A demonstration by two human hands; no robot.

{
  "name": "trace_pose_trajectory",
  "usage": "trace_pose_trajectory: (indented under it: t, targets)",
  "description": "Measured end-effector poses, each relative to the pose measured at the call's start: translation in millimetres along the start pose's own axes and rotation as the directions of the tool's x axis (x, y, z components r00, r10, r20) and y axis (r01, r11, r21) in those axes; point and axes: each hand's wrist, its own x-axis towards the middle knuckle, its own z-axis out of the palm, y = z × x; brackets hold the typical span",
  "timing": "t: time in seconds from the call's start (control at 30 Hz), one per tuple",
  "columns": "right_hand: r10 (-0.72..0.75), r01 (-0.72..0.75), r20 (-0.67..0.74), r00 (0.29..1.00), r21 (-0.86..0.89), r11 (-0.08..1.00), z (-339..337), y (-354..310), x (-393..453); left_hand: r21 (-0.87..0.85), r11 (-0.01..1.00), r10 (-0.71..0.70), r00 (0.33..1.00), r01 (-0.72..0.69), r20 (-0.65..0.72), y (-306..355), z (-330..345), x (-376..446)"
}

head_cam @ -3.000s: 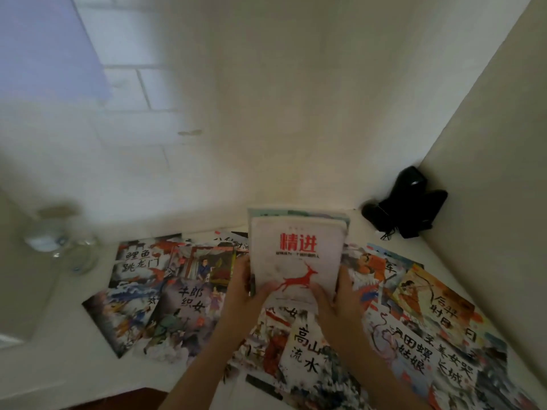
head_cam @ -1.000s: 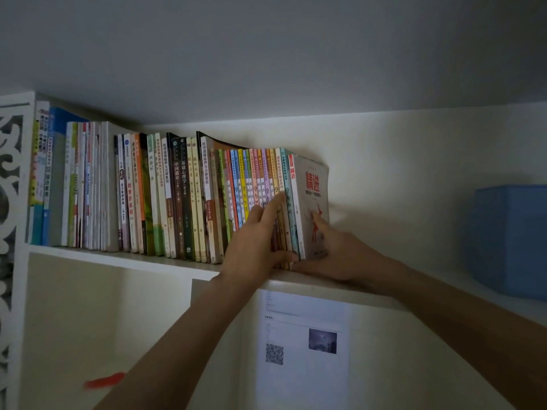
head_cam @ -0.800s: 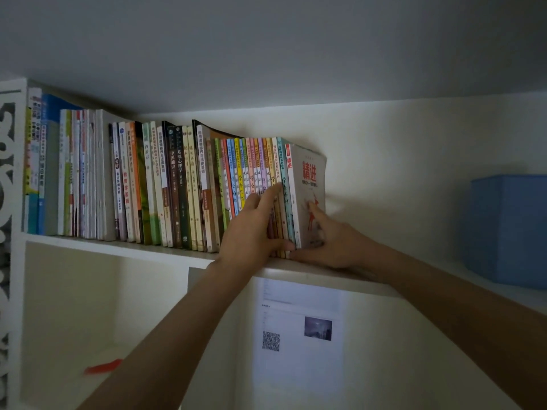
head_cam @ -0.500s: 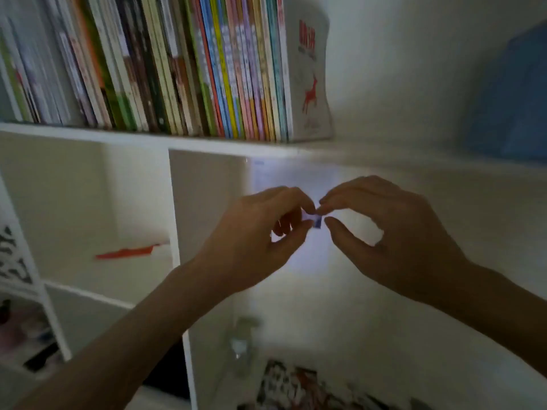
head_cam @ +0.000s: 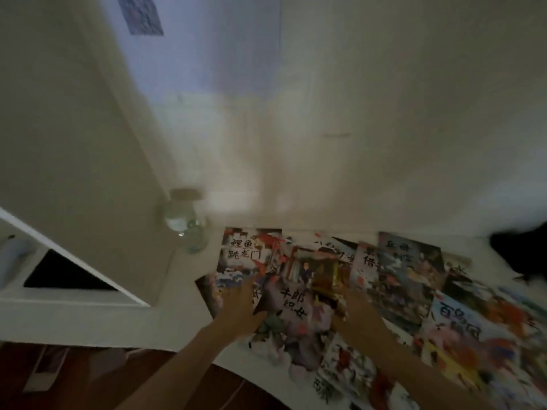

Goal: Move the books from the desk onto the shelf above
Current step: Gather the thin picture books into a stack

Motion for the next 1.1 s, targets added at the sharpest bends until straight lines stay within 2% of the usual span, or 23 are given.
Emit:
trace_pose_trajectory:
  t: [0.03,0.1,0.23,0.3,0.4,0.43,0.5,0.63,0.73,0.83,0.93,1.0,1.1]
  targets:
    - [0.05,-0.05,0.009,0.999,-0.007,0.999,9,5,1,0.01,1.0,-0.023,1.0,0.023,-0.008,-3,12,10]
    - [0.113,-0.117,-0.04,0.993,-0.099,0.988,29,13,-1,-0.005,0.999,-0.037,0.993,0.037,-0.108,2,32,19]
    - [0.104,-0.142,-0.139,0.985,-0.298,0.944,60,12,-17,-0.045,0.996,-0.081,0.978,0.074,-0.191,22,55,15]
    - [0.11,-0.158,-0.168,0.98,-0.308,0.938,66,19,-18,-0.05,0.995,-0.099,0.975,0.091,-0.201,24,60,14]
    - [0.085,-0.15,-0.224,0.971,-0.294,0.944,64,17,-17,-0.345,0.937,-0.122,0.979,0.059,-0.162,19,59,19]
    - [0.106,-0.165,-0.212,0.972,-0.284,0.944,61,14,-16,-0.39,0.92,-0.112,0.978,0.035,-0.176,18,57,21]
    - [0.13,-0.194,-0.233,0.964,-0.274,0.942,53,8,-10,-0.388,0.922,-0.087,0.971,-0.006,-0.223,17,53,25]
    - [0.15,-0.239,-0.324,0.934,-0.253,0.938,45,8,9,-0.496,0.861,-0.021,0.967,-0.112,-0.255,25,31,36]
    - [0.145,-0.221,-0.35,0.925,-0.19,0.957,39,9,12,-0.503,0.858,-0.064,0.947,-0.108,-0.314,18,10,41]
    - [0.146,-0.195,-0.332,0.932,-0.122,0.973,35,15,13,-0.441,0.897,-0.132,0.927,-0.04,-0.352,-3,-9,51]
    - [0.088,-0.124,-0.352,0.932,-0.083,0.989,37,18,19,-0.241,0.965,-0.199,0.884,0.102,-0.423,-22,-16,69]
    - [0.085,-0.114,-0.316,0.945,-0.073,0.991,37,12,26,-0.182,0.968,-0.235,0.879,0.173,-0.416,-26,-16,80]
    - [0.109,-0.129,-0.229,0.967,-0.071,0.989,41,4,37,-0.193,0.962,-0.255,0.893,0.194,-0.372,-20,-15,88]
